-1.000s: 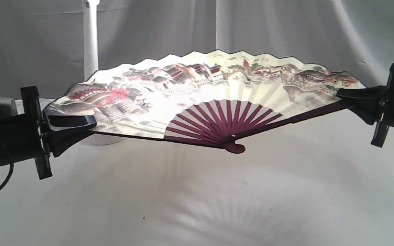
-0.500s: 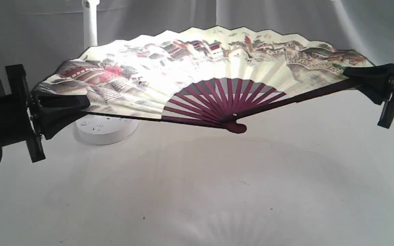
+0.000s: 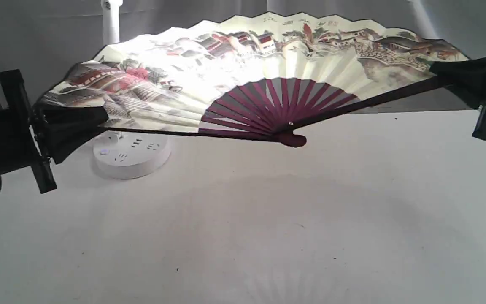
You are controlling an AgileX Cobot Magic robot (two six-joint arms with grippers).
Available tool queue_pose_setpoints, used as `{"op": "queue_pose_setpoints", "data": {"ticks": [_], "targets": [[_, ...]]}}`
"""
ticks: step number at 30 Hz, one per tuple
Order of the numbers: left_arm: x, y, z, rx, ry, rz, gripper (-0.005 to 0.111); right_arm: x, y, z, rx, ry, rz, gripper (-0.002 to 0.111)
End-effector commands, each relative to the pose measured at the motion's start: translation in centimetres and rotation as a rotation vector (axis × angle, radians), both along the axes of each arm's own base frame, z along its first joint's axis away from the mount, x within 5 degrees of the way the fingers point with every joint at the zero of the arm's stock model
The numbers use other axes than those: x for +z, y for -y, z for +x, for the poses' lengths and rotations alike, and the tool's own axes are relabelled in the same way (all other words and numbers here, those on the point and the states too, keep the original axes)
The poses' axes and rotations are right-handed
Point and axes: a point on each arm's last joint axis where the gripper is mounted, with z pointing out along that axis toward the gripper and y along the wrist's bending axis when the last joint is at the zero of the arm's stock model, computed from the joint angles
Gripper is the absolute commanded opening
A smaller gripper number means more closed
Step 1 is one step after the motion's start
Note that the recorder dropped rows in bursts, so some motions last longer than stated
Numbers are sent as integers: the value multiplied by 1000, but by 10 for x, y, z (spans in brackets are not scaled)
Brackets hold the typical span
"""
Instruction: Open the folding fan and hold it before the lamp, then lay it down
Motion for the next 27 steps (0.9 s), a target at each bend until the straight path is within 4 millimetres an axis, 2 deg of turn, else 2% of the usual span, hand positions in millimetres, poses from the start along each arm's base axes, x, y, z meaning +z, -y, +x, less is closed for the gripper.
{"op": "queue_pose_setpoints", "data": {"ticks": [1, 16, 23, 27], "targets": [[7, -13, 6, 120, -7, -61, 0, 5, 15, 5, -103, 11, -40, 0], [8, -14, 7, 134, -4, -74, 0, 7, 14, 5, -101, 0, -28, 0], [8, -15, 7, 142, -4, -82, 0, 24, 12, 1, -102, 36, -42, 0], [15, -14, 5, 143, 17, -80, 0, 29, 12, 0, -103, 37, -37, 0]]}}
